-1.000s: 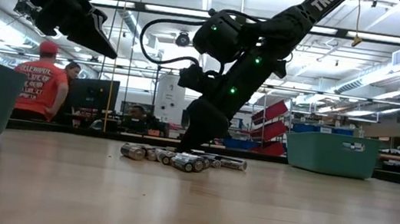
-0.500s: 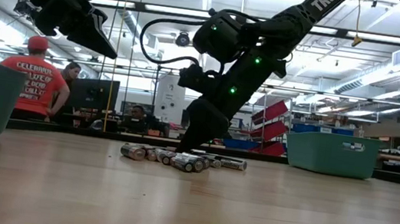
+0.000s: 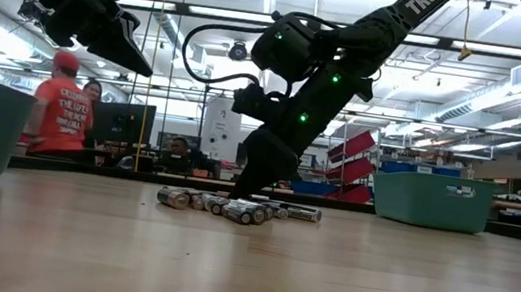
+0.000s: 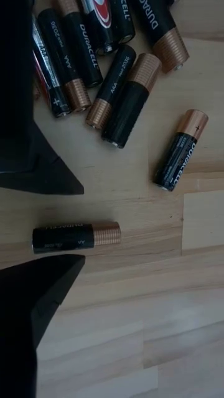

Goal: Sort batteries
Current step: Put the black battery into the green bin

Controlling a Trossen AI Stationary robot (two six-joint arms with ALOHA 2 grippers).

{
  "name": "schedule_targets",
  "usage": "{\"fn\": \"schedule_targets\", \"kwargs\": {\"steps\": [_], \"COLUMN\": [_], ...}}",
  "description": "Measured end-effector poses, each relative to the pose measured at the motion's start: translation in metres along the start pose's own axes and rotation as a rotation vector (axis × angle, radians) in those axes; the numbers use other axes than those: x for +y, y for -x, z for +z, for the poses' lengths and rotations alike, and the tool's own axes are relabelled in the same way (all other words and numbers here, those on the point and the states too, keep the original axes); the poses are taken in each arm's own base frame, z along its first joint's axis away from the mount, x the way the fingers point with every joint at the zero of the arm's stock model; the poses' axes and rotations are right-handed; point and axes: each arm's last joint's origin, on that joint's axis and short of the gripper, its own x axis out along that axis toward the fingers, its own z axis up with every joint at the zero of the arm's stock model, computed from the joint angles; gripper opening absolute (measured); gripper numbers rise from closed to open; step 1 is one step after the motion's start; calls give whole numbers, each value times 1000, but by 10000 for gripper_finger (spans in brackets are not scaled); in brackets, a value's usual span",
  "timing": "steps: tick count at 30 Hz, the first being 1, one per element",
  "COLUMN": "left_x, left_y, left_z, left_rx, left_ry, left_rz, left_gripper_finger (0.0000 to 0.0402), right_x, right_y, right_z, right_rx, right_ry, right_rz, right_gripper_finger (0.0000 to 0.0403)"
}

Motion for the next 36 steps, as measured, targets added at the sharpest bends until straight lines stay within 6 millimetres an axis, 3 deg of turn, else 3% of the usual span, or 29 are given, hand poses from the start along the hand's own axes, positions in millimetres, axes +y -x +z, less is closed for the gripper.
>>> {"fn": "schedule_targets", "kwargs": {"steps": [36], "left_x": [0], "left_y": [0], "left_z": [0], "left_rx": [0], "left_ry": [1], "left_rz": [0], "left_gripper_finger": [2], "right_x": [-13], "right_y": [-2], "right_z": [-6], "right_rx": [52], "right_ry": [-13], "right_rz": [10], "right_gripper_finger": [91]}}
